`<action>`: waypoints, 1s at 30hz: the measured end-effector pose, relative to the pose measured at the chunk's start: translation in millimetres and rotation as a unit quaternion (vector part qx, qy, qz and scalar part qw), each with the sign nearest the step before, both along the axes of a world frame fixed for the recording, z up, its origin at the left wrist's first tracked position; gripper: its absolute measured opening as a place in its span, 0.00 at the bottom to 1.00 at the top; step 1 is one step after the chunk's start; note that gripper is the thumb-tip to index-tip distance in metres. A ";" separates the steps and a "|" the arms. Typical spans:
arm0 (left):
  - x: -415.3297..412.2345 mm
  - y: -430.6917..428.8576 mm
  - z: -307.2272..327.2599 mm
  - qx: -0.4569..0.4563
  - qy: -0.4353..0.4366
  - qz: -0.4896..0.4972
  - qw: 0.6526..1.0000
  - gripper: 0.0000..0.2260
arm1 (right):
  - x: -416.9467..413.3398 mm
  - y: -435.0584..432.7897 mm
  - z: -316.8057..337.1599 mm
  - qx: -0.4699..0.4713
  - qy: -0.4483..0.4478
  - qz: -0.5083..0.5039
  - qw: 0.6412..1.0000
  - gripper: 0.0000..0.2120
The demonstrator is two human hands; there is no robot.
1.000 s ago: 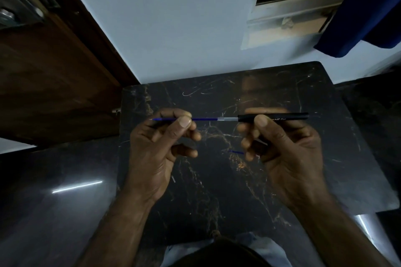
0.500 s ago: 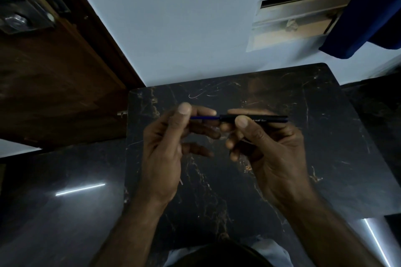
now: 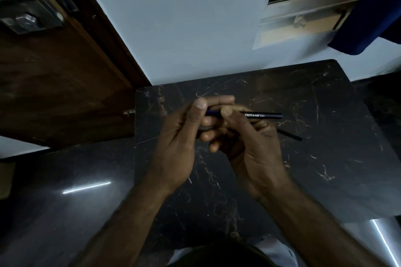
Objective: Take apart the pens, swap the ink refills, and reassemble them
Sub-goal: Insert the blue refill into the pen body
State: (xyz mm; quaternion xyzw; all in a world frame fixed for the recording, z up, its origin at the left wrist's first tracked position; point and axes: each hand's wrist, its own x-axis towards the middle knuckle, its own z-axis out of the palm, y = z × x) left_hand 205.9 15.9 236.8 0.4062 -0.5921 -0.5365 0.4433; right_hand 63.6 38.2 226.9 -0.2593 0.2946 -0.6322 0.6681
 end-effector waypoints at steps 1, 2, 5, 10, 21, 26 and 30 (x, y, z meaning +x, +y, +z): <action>0.4 1.8 -2.9 0.013 -0.001 -0.019 1.000 0.21 | 3.4 0.3 -1.8 0.002 -0.008 0.007 1.000 0.10; 1.9 2.7 -6.3 0.030 0.009 -0.037 0.999 0.22 | 6.1 0.2 -3.6 0.004 -0.015 0.012 1.000 0.10; 20.3 -2.3 -21.3 0.101 0.113 -0.063 0.986 0.29 | 7.2 -0.6 -8.5 0.018 -0.026 0.019 0.999 0.10; 65.4 -14.2 -93.6 0.079 -0.095 0.156 0.980 0.08 | -14.2 -0.1 -15.0 0.023 -0.003 0.004 1.000 0.10; 86.1 13.7 -239.9 0.219 -0.535 0.033 0.816 0.38 | -38.1 13.6 -21.8 0.050 0.035 -0.020 0.998 0.09; 80.4 15.6 -253.6 0.189 -0.547 0.076 0.812 0.35 | -39.4 16.0 -22.3 0.062 0.039 -0.026 0.997 0.09; 76.3 12.5 -254.7 0.176 -0.558 0.084 0.806 0.30 | -43.9 16.7 -21.3 0.059 0.039 -0.025 0.997 0.09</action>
